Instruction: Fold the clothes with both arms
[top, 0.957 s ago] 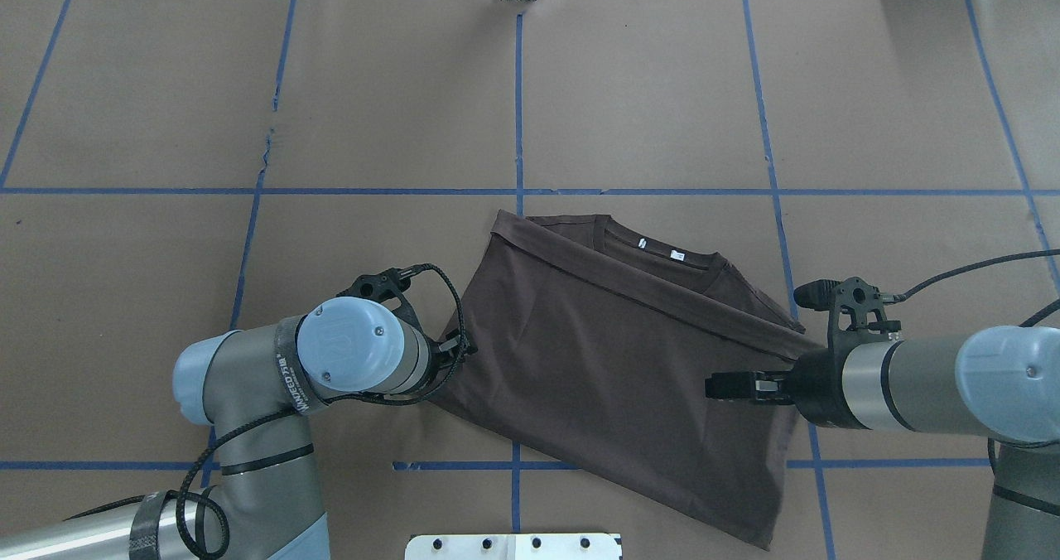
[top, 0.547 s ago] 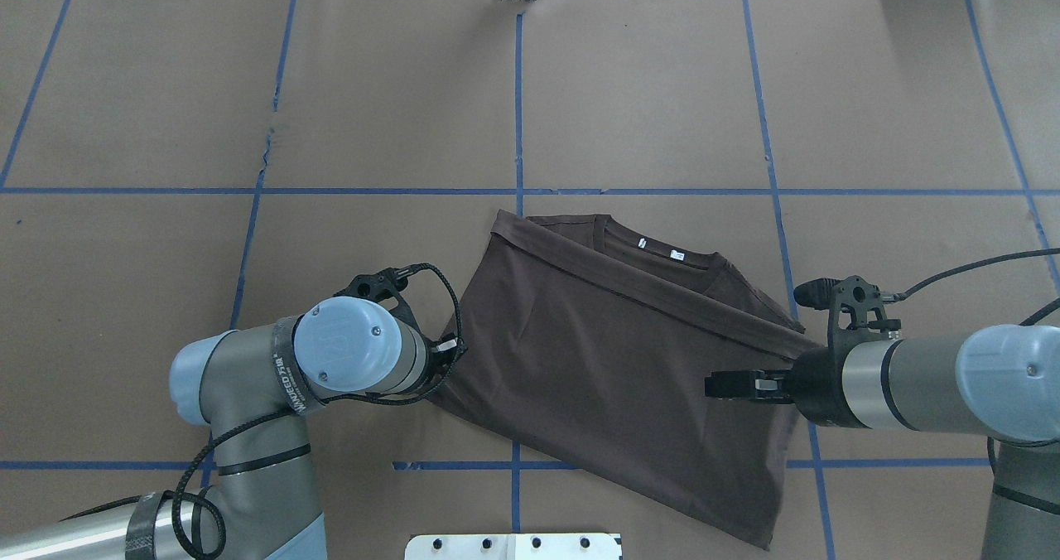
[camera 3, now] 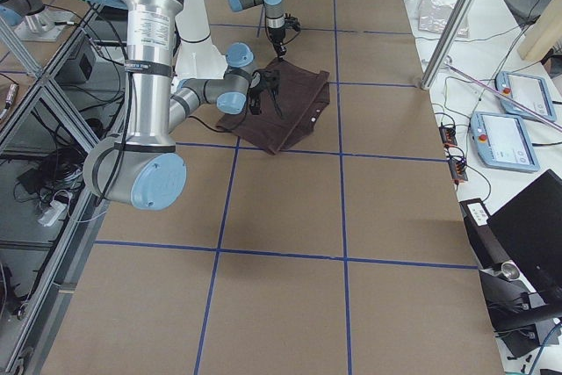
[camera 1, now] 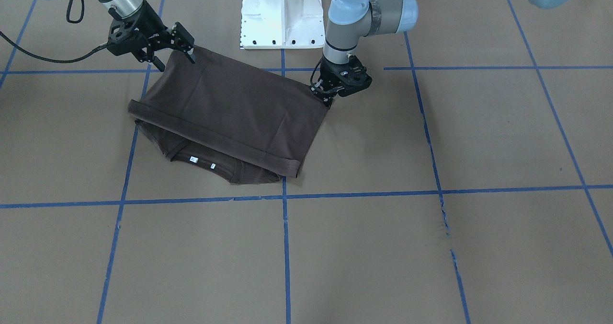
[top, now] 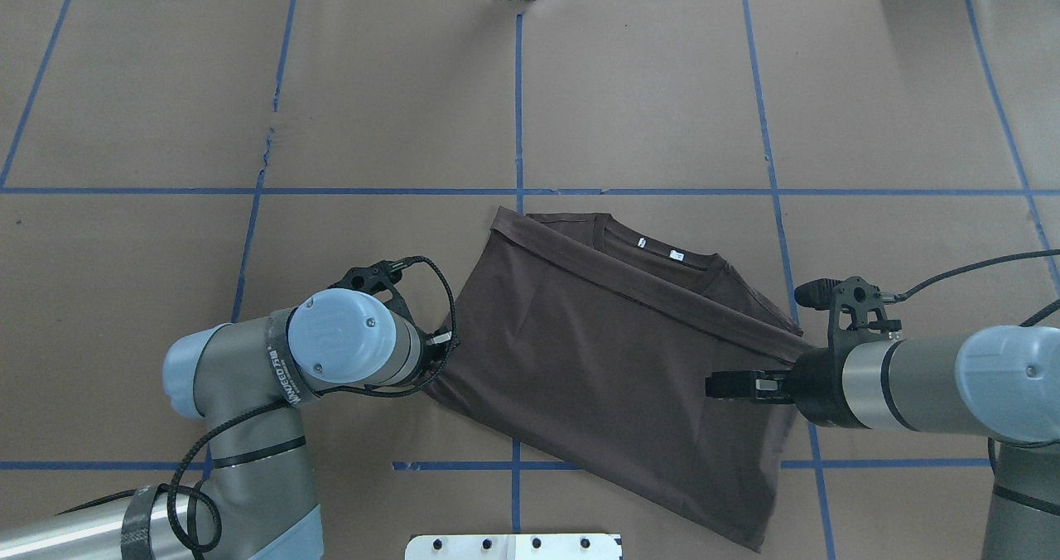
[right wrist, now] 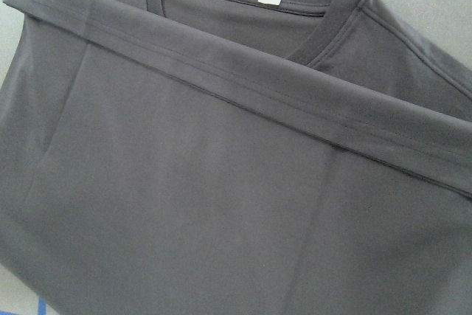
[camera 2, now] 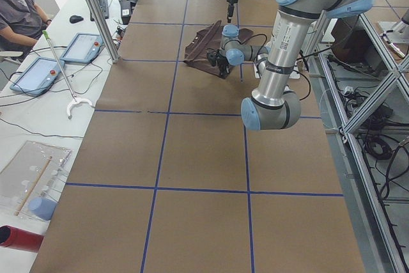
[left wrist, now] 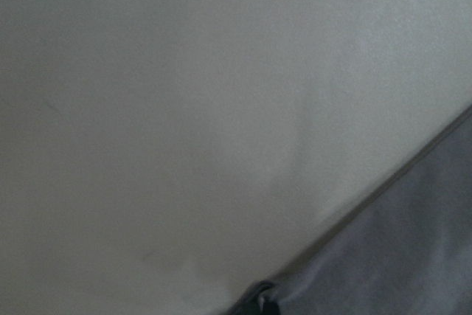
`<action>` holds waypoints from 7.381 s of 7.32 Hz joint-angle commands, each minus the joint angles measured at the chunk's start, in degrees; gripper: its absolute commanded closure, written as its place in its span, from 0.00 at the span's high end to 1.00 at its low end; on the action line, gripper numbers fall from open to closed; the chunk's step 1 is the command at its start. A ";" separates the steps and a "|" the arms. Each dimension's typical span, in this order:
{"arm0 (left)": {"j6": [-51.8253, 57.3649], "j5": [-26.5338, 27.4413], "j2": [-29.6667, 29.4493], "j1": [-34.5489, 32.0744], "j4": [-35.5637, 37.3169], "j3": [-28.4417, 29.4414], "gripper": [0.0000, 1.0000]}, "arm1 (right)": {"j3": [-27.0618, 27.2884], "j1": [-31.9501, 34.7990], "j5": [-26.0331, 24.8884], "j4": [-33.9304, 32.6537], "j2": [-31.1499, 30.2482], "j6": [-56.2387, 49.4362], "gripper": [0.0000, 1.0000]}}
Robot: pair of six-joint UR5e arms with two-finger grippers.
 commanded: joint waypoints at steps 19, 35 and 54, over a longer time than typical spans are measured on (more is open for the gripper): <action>29.49 1.51 -18.01 -23.13 -28.10 35.36 1.00 | -3.89 0.35 -0.35 -22.82 15.55 -0.52 1.00; 29.32 -5.01 -4.00 -22.08 -15.24 9.99 1.00 | -24.56 -2.73 0.00 -45.15 39.78 -7.11 1.00; -0.55 0.44 2.85 -1.78 -1.39 -4.57 1.00 | -13.05 9.84 7.03 -39.27 36.09 -13.27 1.00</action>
